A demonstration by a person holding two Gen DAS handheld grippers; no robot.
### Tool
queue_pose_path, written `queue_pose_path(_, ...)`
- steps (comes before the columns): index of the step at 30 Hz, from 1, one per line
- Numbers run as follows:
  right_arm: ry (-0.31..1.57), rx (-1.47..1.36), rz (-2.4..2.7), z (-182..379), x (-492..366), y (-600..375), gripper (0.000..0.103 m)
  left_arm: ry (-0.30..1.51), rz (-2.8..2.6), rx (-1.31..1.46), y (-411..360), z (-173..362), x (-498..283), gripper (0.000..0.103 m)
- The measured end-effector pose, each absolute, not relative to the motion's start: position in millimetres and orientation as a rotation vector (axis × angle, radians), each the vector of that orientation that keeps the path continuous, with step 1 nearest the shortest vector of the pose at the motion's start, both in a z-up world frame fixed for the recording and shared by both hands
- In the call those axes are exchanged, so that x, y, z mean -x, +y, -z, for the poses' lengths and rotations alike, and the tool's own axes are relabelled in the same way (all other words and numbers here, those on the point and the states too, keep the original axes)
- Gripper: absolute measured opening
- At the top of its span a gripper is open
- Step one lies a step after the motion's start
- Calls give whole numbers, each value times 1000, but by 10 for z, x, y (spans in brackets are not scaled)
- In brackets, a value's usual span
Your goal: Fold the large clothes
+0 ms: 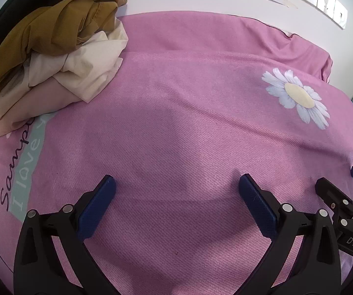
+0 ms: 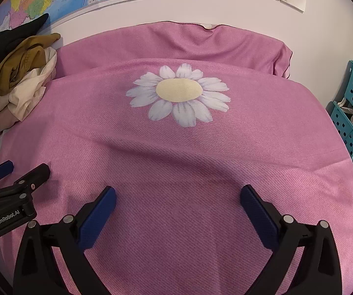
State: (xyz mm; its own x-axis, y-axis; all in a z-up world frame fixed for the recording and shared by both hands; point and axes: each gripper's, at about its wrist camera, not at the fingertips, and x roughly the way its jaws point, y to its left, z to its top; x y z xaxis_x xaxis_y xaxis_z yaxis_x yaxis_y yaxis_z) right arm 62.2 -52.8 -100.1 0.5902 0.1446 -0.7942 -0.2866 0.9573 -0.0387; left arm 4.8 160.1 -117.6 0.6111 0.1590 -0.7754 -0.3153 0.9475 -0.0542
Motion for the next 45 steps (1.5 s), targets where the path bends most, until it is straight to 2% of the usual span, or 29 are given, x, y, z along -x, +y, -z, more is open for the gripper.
queue_pose_path(45, 906, 170, -252, 1009, -640, -520, 98, 870, -281, 191, 1523, 1200, -35, 99)
